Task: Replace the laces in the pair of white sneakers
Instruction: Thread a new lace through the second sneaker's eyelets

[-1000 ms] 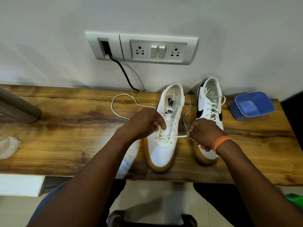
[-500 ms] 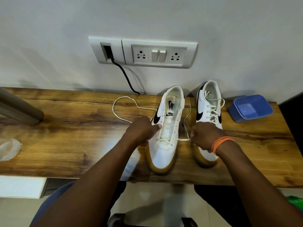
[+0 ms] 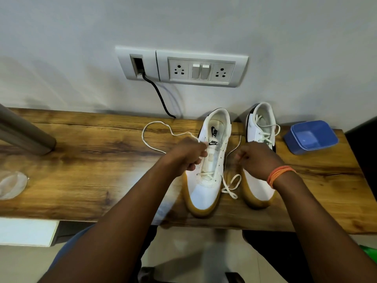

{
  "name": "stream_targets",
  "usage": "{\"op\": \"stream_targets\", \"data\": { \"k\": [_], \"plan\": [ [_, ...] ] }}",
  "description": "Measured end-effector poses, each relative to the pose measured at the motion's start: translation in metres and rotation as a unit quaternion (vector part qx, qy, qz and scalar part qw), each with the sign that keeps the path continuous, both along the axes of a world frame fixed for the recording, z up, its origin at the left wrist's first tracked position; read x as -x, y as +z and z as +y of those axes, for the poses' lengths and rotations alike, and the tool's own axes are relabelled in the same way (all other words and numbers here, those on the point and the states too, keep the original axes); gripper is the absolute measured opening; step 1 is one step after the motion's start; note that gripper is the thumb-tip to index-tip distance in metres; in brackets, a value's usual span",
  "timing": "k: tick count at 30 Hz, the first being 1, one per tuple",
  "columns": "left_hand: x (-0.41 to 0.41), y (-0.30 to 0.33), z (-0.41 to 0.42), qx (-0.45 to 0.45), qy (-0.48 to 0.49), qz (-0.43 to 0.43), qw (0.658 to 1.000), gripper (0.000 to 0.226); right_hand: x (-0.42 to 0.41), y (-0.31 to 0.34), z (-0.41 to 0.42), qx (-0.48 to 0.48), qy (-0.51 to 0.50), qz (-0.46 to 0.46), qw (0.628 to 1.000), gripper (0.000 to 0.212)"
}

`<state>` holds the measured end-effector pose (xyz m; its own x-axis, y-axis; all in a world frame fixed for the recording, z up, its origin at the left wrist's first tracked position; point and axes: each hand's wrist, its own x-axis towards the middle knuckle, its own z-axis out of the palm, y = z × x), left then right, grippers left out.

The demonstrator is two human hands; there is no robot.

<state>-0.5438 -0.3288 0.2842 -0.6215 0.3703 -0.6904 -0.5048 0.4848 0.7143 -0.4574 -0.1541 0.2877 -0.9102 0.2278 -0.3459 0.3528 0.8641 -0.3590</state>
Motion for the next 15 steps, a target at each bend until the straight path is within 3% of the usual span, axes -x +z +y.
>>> {"op": "stream_targets", "data": {
  "k": [2,4,6,9,11,13,15],
  "plan": [
    [0.002,0.006,0.0,-0.038,-0.001,0.066,0.997,0.026,0.001,0.005,-0.004,0.151,-0.113,0.066,0.98,0.013],
    [-0.001,0.015,0.002,-0.086,-0.031,0.12,0.989,0.027,0.005,0.014,-0.017,0.358,-0.208,0.077,0.907,0.017],
    [-0.007,0.022,0.003,-0.137,-0.089,0.127,0.978,0.027,0.007,0.015,-0.029,0.49,-0.238,0.047,0.838,0.032],
    [-0.014,0.021,0.005,-0.154,-0.192,0.102,0.964,0.027,0.009,0.004,-0.032,0.613,-0.256,0.014,0.748,0.043],
    [-0.014,0.019,0.003,-0.14,-0.24,0.089,0.956,0.026,0.008,-0.001,-0.03,0.654,-0.25,0.011,0.714,0.048],
    [-0.01,0.019,0.001,-0.144,-0.251,0.089,0.953,0.022,0.008,-0.001,-0.023,0.677,-0.258,0.025,0.689,0.033],
    [-0.004,0.02,-0.002,-0.138,-0.218,0.138,0.956,0.017,0.009,0.004,-0.012,0.71,-0.295,0.059,0.636,0.018]
  ]
}}
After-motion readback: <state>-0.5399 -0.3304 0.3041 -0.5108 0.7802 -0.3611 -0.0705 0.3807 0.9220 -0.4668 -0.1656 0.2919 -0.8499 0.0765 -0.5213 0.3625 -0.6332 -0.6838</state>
